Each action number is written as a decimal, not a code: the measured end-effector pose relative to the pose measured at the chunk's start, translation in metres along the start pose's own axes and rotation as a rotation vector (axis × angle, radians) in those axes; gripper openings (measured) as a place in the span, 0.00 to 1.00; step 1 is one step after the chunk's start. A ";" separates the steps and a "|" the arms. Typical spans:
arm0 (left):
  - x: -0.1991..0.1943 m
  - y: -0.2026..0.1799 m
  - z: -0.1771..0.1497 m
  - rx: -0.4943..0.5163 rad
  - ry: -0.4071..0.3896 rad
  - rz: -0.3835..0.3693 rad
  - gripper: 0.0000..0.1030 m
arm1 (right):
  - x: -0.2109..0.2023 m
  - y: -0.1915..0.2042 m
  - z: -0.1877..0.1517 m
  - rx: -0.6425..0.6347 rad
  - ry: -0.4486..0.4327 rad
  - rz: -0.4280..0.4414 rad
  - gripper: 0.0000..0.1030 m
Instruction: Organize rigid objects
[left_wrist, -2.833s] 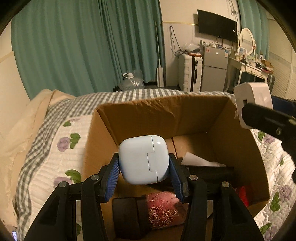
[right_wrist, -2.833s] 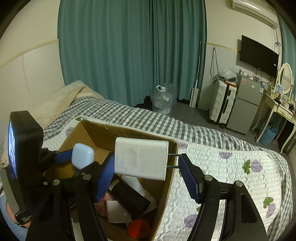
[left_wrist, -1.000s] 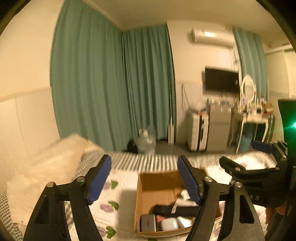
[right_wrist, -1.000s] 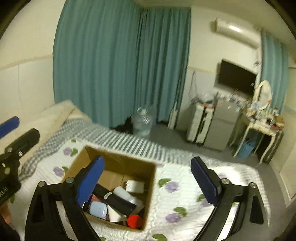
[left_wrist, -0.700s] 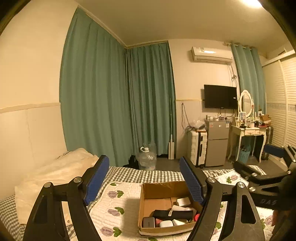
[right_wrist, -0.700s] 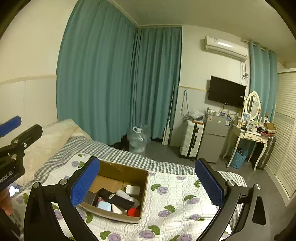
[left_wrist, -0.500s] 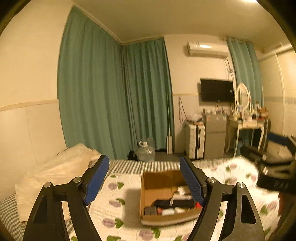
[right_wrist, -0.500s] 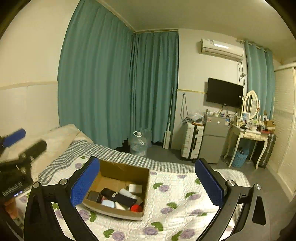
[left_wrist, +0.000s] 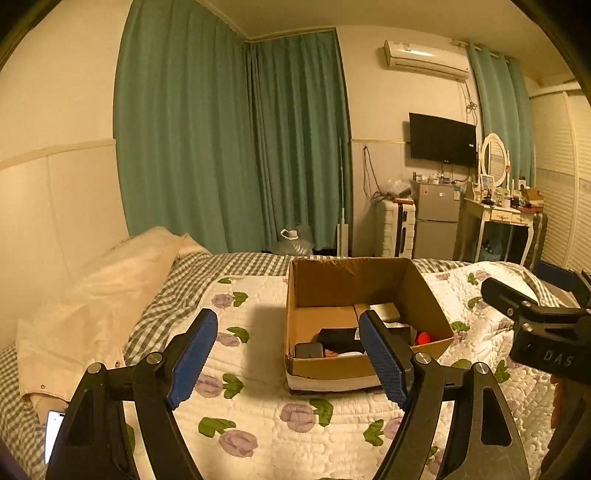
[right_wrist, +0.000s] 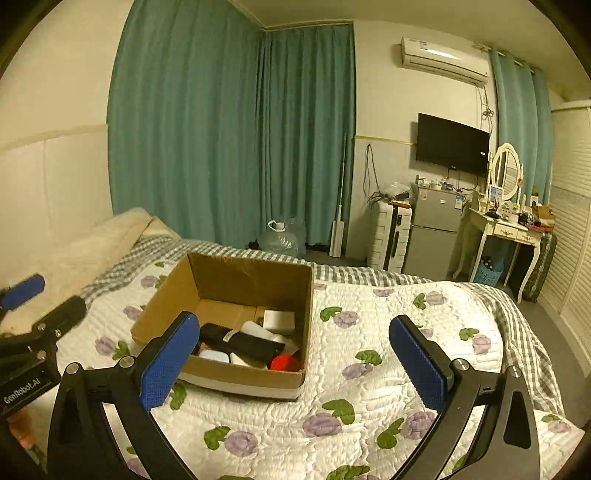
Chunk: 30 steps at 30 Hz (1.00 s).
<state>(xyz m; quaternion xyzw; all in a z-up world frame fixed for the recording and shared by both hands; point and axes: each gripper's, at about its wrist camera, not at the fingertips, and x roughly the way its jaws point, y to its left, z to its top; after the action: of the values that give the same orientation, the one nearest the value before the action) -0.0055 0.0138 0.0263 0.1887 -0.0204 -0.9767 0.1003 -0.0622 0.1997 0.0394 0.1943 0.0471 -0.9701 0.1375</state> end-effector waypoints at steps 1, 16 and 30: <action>0.000 0.001 0.001 0.003 0.001 0.000 0.79 | 0.000 0.000 -0.001 0.000 -0.001 -0.002 1.00; 0.002 -0.002 -0.001 0.002 0.016 0.001 0.79 | -0.005 -0.003 0.002 0.011 -0.004 -0.013 1.00; 0.005 0.002 -0.003 -0.014 0.032 -0.010 0.79 | -0.001 -0.002 -0.001 0.006 0.013 -0.029 1.00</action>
<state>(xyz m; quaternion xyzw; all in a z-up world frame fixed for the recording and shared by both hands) -0.0085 0.0107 0.0219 0.2035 -0.0112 -0.9742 0.0971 -0.0616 0.2016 0.0385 0.2004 0.0478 -0.9708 0.1228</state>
